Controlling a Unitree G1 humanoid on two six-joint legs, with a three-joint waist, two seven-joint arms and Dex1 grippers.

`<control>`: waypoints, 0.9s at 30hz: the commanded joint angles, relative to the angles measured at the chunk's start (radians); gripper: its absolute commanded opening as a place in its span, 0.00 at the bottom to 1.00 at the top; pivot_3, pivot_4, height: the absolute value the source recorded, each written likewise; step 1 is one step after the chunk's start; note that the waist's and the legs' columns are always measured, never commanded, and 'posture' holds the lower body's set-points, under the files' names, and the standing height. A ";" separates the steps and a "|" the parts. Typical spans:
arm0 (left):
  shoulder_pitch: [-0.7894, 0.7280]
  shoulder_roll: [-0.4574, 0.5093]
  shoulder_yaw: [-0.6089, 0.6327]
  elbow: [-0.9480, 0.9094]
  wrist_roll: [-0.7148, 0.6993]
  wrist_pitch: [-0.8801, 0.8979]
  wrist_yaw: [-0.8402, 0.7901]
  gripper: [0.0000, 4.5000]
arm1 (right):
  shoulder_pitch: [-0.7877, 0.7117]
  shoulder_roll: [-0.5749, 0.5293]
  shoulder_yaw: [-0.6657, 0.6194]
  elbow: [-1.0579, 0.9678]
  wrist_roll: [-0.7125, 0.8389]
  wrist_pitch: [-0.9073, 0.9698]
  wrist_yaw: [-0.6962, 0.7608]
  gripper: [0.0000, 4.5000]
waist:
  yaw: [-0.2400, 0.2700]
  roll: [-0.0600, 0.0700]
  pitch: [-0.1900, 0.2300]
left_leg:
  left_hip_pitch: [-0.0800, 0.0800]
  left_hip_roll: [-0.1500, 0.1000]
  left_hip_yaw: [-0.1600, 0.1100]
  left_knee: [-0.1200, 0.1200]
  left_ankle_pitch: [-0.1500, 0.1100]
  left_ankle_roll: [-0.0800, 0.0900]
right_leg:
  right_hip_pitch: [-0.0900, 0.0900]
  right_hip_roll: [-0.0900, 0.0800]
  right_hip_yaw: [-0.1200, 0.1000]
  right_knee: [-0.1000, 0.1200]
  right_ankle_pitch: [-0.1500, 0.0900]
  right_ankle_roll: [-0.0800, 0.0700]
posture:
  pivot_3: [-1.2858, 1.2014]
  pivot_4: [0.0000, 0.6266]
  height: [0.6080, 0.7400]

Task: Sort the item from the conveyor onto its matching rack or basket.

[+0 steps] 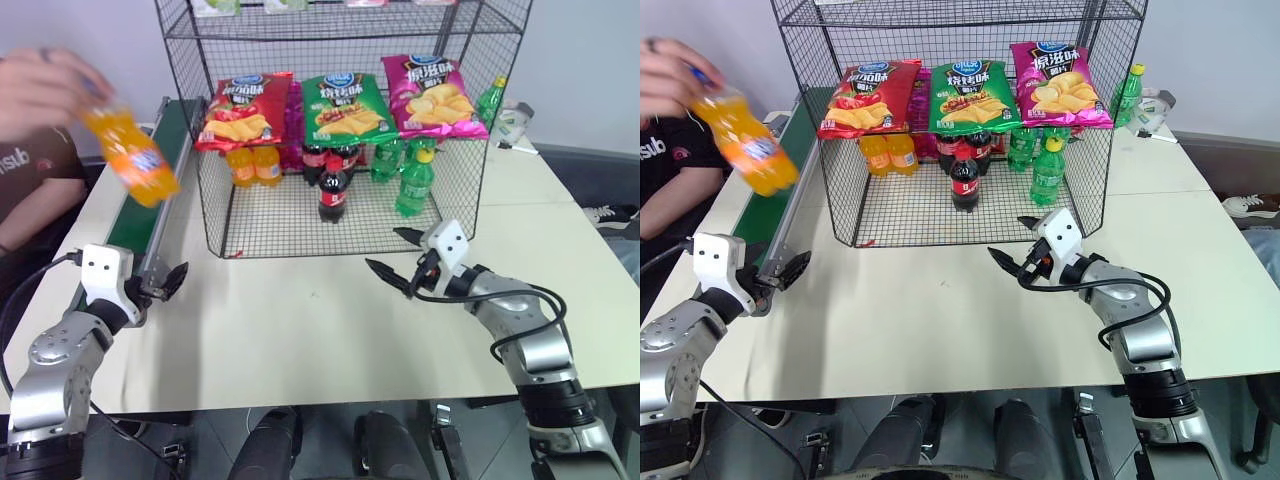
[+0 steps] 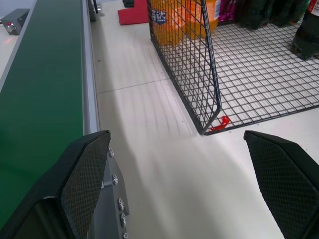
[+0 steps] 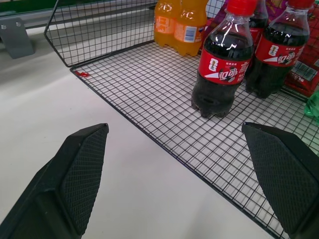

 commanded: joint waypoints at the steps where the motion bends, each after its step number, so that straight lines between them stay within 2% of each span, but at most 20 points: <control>1: -0.002 -0.002 0.030 -0.028 -0.008 -0.032 -0.002 1.00 | -0.016 0.006 -0.006 -0.008 -0.002 -0.027 0.001 1.00 | 0.000 0.000 0.000 | 0.000 0.000 0.000 0.000 0.000 0.000 | 0.000 0.000 0.000 0.000 0.000 0.000 | 0.52 0.24 1.00; 27: -0.012 -0.018 0.031 -0.013 -0.016 -0.054 0.012 1.00 | -0.049 0.030 0.014 0.001 -0.015 -0.031 0.004 1.00 | 0.000 0.000 0.000 | 0.000 0.000 0.000 0.000 0.000 0.000 | 0.000 0.000 0.000 0.000 0.000 0.000 | 0.52 0.24 1.00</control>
